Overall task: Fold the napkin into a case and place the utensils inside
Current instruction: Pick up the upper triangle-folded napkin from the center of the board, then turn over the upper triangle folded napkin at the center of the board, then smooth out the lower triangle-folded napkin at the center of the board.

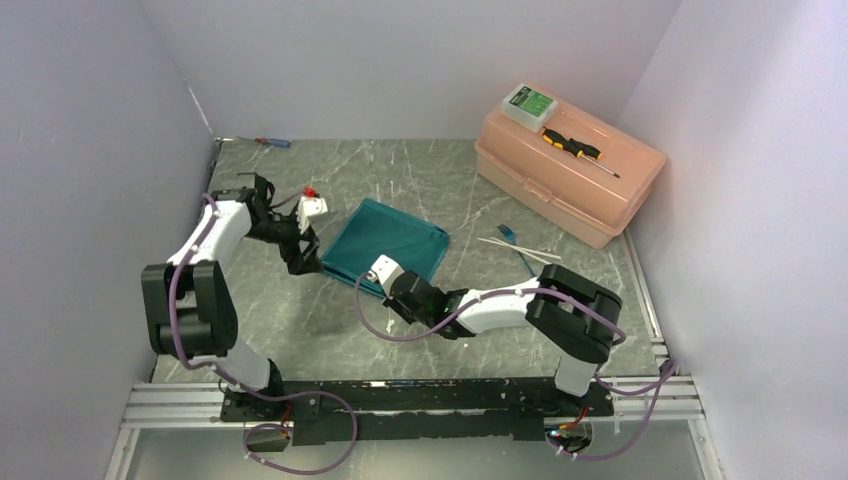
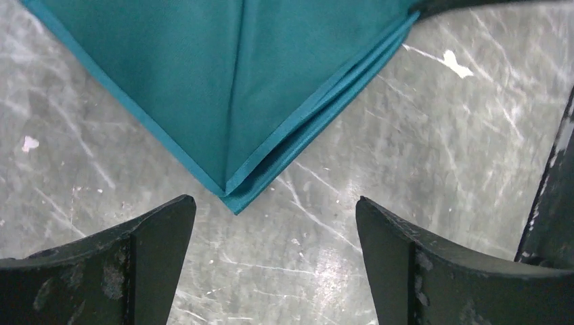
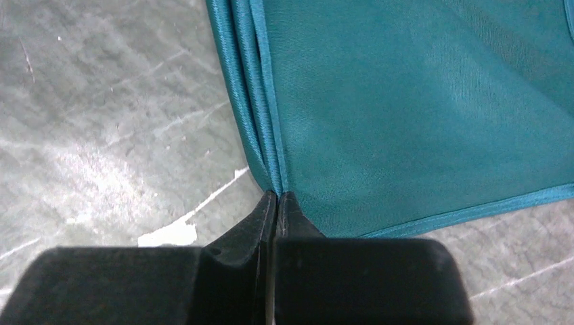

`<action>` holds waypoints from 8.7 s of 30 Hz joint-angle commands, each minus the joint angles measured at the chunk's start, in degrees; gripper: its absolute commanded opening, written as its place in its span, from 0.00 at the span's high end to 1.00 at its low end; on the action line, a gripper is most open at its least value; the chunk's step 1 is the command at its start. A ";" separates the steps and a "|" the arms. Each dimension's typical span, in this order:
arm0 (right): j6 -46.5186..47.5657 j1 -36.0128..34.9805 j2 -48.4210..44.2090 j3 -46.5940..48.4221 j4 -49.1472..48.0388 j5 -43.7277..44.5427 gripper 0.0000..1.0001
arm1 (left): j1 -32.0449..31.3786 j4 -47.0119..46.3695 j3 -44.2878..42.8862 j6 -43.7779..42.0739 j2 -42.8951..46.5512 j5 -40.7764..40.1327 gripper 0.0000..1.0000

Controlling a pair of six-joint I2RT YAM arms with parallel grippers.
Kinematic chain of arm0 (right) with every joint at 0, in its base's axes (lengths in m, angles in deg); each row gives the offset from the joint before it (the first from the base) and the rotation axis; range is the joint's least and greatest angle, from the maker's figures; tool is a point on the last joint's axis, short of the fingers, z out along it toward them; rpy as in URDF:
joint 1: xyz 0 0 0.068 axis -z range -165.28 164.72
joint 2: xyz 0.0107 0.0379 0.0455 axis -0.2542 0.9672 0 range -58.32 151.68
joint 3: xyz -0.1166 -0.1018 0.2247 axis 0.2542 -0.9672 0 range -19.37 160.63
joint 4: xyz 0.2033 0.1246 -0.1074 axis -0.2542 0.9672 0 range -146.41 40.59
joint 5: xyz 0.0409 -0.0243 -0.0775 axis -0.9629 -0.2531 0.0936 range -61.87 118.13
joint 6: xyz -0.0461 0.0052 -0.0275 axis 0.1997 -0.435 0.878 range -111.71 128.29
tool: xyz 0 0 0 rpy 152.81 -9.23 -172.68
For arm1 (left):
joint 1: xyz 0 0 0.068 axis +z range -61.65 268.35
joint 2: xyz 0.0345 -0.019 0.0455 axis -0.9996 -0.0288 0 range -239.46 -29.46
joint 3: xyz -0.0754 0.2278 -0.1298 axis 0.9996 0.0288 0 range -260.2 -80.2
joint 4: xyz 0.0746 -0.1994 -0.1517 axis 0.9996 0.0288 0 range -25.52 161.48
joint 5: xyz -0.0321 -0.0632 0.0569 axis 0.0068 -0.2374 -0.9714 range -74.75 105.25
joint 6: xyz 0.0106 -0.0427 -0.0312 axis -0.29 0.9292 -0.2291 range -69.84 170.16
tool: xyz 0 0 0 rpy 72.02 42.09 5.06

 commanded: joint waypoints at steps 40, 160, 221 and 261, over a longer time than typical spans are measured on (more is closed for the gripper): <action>-5.26 4.29 -10.43 -2.20 7.73 -6.45 1.00 | -15.21 -28.37 31.17 -31.23 11.89 -16.43 0.20; -18.02 13.92 -29.56 8.72 36.53 -18.86 1.00 | -32.89 11.25 -5.31 18.77 8.86 -34.33 0.97; -28.89 32.49 7.02 17.00 11.84 -22.60 0.76 | -10.13 -8.87 -26.58 36.98 -26.91 -23.72 0.30; -24.35 32.54 -0.59 10.39 15.68 -12.37 1.00 | -15.04 -8.40 -25.54 37.19 -25.56 -26.14 0.25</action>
